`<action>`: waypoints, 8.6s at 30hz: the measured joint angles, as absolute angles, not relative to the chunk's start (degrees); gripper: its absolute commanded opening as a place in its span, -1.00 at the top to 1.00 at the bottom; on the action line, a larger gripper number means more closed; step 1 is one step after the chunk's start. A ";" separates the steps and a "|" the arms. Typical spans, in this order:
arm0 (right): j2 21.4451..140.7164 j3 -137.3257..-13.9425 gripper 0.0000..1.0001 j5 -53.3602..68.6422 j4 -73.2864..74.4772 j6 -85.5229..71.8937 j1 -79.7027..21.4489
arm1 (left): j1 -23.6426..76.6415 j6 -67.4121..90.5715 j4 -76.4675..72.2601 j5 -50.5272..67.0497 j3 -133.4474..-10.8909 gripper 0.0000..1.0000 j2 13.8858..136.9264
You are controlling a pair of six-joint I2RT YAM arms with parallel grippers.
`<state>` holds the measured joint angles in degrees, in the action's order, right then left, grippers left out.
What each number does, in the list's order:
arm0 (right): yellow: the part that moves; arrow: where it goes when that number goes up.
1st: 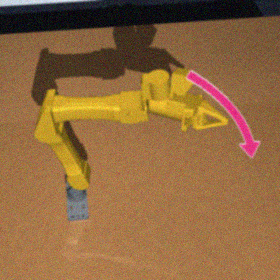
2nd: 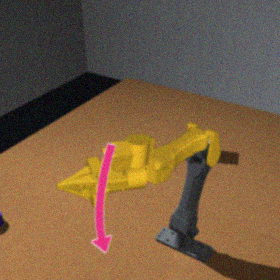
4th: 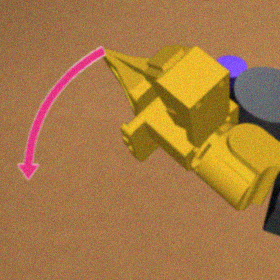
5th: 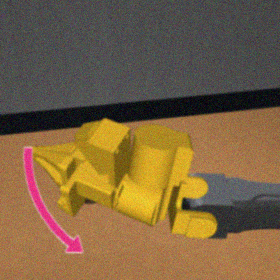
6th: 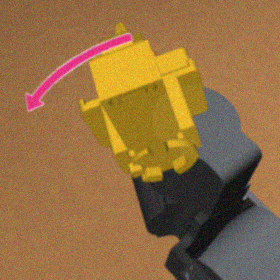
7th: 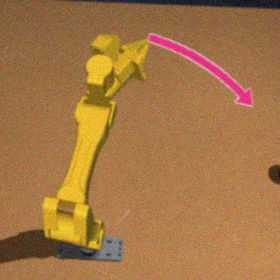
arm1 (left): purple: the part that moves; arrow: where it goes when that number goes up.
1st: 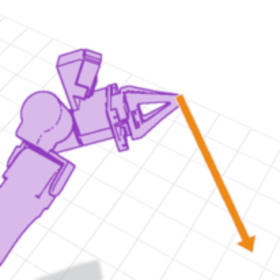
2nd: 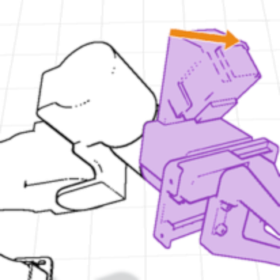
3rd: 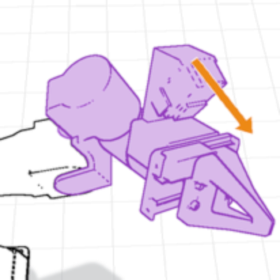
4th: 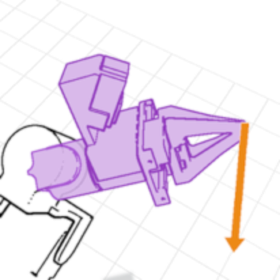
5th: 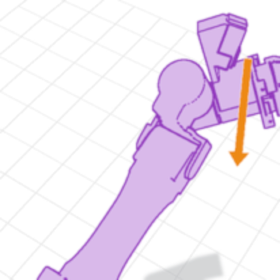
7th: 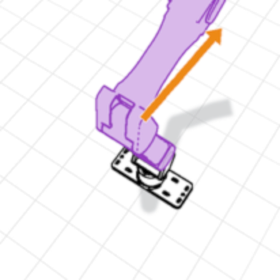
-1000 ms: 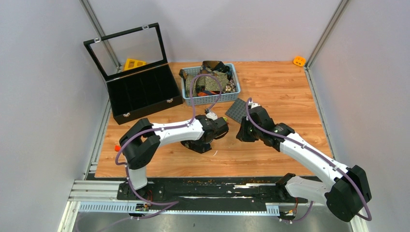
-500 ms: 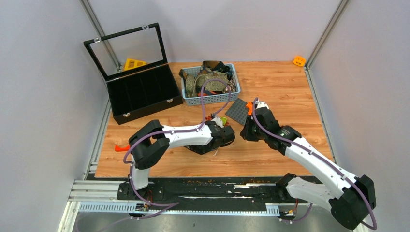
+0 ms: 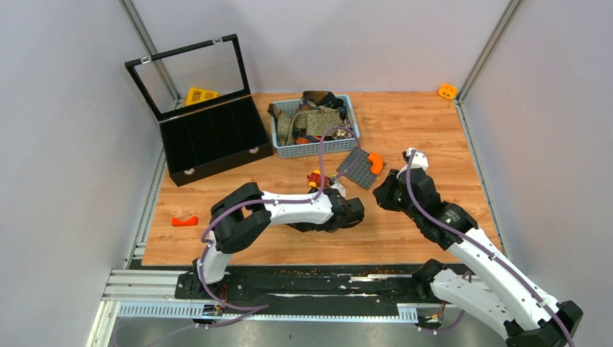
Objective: Roll the ties
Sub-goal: Roll the tie at the center of the board, then pick up the tie at the center of the board, then place the tie in the storage box.
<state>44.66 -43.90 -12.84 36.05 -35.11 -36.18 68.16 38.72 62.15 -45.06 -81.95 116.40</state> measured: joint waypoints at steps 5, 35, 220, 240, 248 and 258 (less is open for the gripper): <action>44.56 -43.90 0.78 -13.41 36.99 -35.35 -36.18 | 68.27 38.68 61.78 -42.85 -82.70 -0.18 116.57; 43.79 -43.90 0.77 -13.43 37.52 -35.75 -36.18 | 68.49 33.39 47.90 -24.56 -81.03 -0.27 108.18; 104.27 -62.70 1.00 21.12 23.42 -22.17 -28.42 | 6.22 25.34 32.75 -24.16 -73.69 1.00 78.63; 104.68 -60.90 1.00 23.99 20.62 -23.40 -28.42 | -10.52 27.70 16.93 -25.15 -86.89 1.00 106.72; 104.92 -60.90 1.00 24.49 20.21 -23.79 -28.42 | -11.79 26.92 16.03 -24.91 -93.84 1.00 114.72; 105.78 -60.90 1.00 25.02 20.05 -23.99 -28.42 | -13.56 26.52 15.33 -27.42 -96.38 1.00 117.10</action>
<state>105.78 -60.90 25.02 20.05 -23.99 -28.42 -13.56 26.52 15.33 -27.42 -96.38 117.10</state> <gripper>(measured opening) 0.008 0.503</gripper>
